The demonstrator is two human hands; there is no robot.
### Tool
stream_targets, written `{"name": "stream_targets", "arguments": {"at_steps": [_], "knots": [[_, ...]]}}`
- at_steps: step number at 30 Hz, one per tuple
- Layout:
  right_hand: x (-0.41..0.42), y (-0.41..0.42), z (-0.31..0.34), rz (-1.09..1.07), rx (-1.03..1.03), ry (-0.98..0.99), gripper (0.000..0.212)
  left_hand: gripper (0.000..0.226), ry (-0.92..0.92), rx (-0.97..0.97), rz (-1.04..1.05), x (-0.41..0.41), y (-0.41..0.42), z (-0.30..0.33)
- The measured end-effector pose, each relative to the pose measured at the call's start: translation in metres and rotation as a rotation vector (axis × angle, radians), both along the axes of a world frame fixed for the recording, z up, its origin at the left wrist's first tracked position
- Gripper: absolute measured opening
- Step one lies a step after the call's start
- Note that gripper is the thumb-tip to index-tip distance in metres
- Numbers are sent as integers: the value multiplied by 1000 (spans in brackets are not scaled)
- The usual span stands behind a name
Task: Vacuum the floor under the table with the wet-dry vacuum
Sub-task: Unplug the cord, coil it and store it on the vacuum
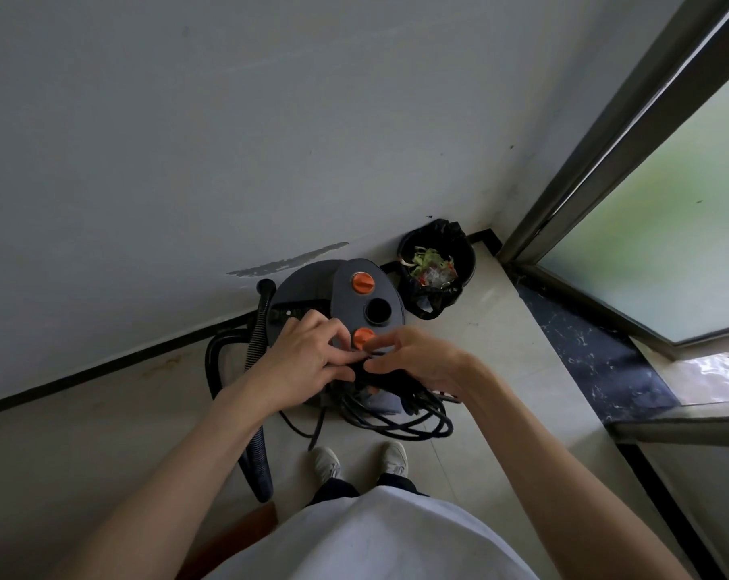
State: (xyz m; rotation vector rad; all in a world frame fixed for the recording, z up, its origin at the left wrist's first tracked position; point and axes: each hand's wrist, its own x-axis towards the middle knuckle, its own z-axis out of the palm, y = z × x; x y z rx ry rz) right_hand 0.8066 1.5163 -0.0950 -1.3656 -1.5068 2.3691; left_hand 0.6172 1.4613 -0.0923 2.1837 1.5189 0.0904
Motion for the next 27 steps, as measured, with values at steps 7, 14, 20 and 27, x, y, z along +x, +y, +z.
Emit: {"name": "stream_targets", "arguments": {"at_steps": [7, 14, 20, 27], "knots": [[13, 25, -7, -115, -137, 71, 27, 85, 192, -32, -1, 19, 2, -7], [-16, 76, -2, 136, 454, -350, 33, 107, 9, -88, 278, -2, 10, -33], [-54, 102, -18, 178, 895, -470, 44, 79, -23, -152, 481, -63, 29, -82], [-95, 90, -148, 414, 1394, -377, 18, 51, -77, -214, 530, -113, 68, -178]]}}
